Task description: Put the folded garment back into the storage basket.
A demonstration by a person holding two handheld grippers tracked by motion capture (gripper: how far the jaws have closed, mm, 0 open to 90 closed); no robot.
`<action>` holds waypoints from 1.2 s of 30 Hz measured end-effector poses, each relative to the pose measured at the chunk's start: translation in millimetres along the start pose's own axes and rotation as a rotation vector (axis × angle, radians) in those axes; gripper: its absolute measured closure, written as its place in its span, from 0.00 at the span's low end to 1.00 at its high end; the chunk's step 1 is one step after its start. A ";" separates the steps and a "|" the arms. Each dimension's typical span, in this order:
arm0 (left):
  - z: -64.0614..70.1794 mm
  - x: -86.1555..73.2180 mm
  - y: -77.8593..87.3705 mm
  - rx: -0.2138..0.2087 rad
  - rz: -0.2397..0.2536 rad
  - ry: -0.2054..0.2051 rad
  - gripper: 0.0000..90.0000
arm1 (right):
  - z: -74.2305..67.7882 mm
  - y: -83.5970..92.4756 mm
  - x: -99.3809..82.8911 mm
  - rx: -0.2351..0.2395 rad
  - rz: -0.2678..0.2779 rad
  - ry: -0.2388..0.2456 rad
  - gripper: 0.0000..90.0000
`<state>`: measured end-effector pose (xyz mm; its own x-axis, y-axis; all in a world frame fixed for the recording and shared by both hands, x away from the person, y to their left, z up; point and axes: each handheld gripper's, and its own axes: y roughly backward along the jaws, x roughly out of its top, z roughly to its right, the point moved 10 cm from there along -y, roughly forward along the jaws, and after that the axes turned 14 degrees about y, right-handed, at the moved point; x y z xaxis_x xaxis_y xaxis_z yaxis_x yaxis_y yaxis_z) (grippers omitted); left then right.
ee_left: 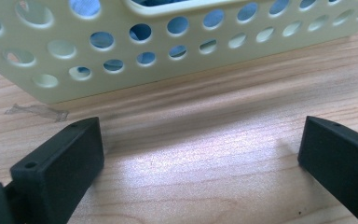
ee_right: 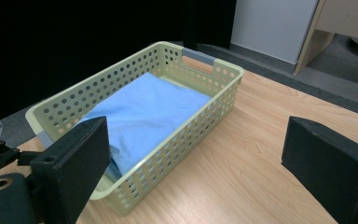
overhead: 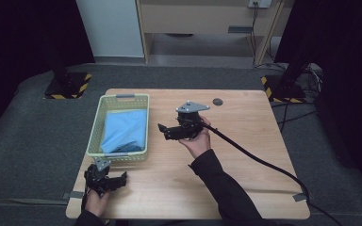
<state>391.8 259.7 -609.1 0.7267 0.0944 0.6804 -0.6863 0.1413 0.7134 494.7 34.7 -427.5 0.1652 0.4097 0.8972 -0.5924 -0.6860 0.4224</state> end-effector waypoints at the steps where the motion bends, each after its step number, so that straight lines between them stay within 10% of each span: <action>1: 0.0 0.0 0.0 0.000 0.000 0.000 0.00 | 0.3 1.9 -0.9 -0.001 0.003 -0.001 0.08; 36: 0.0 0.0 0.0 0.000 0.000 0.000 0.00 | 4.0 26.1 -63.2 -0.007 -0.063 -0.011 0.07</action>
<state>391.8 259.7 -609.1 0.7268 0.0943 0.6804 -0.6863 0.1412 0.7135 472.0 -11.6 -472.7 0.2109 0.4458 0.8700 -0.5860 -0.6547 0.4775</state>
